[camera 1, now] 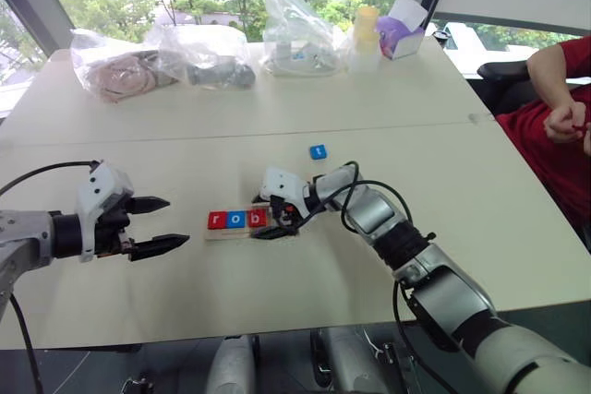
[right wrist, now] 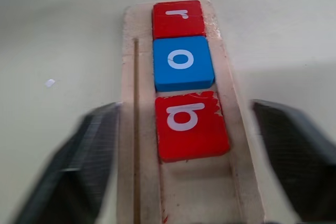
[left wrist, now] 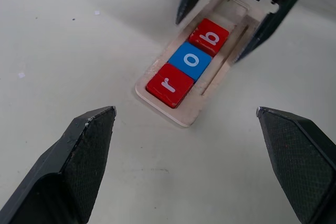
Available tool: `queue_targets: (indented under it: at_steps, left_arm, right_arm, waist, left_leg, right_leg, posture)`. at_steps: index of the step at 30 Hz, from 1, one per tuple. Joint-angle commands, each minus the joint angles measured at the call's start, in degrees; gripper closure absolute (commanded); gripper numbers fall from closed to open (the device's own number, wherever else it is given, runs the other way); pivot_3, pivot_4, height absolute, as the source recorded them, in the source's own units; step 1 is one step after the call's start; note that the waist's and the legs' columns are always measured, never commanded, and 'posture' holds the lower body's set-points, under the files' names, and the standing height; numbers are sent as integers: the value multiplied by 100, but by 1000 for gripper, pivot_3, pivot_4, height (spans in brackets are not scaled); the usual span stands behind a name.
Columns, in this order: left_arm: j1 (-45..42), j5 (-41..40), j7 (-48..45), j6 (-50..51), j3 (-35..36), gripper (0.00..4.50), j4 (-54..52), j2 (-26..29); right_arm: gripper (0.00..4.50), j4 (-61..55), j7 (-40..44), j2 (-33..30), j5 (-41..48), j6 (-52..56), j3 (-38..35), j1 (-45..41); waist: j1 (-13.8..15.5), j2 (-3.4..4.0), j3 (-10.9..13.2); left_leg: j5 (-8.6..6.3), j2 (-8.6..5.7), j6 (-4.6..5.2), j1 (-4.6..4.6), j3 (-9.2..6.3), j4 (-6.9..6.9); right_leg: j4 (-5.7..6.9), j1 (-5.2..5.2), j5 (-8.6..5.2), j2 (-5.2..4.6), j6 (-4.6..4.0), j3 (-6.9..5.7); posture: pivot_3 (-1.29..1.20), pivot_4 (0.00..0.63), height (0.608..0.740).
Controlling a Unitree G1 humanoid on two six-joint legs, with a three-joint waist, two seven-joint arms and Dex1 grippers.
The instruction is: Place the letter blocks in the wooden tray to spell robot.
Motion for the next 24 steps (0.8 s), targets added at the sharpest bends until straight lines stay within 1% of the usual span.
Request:
queue_targets:
  at_steps: [1, 5, 8, 13, 17, 24]
  left_arm:
    - [-56, -54, 39, -13, -11, 0, -183, -13]
    - [-59, -44, 57, -17, -9, 0, -189, -26]
    - [-57, -53, 67, -11, 1, 0, -187, -37]
    - [-83, -57, 46, -4, -7, 0, -165, -39]
    - [-228, -11, 26, -32, -116, 0, -49, -19]
    - [-368, -6, 48, -5, -197, 0, -30, -29]
  right_arm:
    - [32, -180, -70, 51, 58, 3, -209, -162]
    - [32, -557, -163, -64, 139, 188, -393, -69]
    - [32, -1071, -385, -286, 98, 275, -571, 187]
    - [32, -1519, -675, -499, 65, 392, -728, 416]
    - [32, -1530, -886, -712, -294, -358, -563, 497]
    - [32, -1190, -1014, -625, -434, -670, -445, 515]
  waist:
    - [0, 0, 0]
    - [1, 0, 0]
    - [5, 0, 0]
    - [9, -1, 0]
    - [2, -1, 0]
    - [0, -1, -1]
  left_leg:
    - [0, 0, 0, 0, 0, 0]
    - [0, 0, 0, 0, 0, 0]
    - [0, 0, 0, -1, -1, 0]
    - [0, -1, 0, 0, -3, 0]
    - [0, -2, 0, 0, -4, 1]
    - [0, 2, 0, 1, -7, -1]
  right_leg:
    - [0, 0, 0, 0, 0, 0]
    - [0, 0, 0, 0, 0, 0]
    - [0, 0, 0, -1, 0, 0]
    - [0, 2, 0, -1, 0, -1]
    - [0, 2, 0, 1, -1, -1]
    - [1, 1, 0, 10, -1, 1]
  posture:
    - [0, 150, 740]
    - [0, 150, 740]
    - [0, 150, 740]
    - [0, 150, 740]
    - [0, 150, 740]
    - [0, 150, 740]
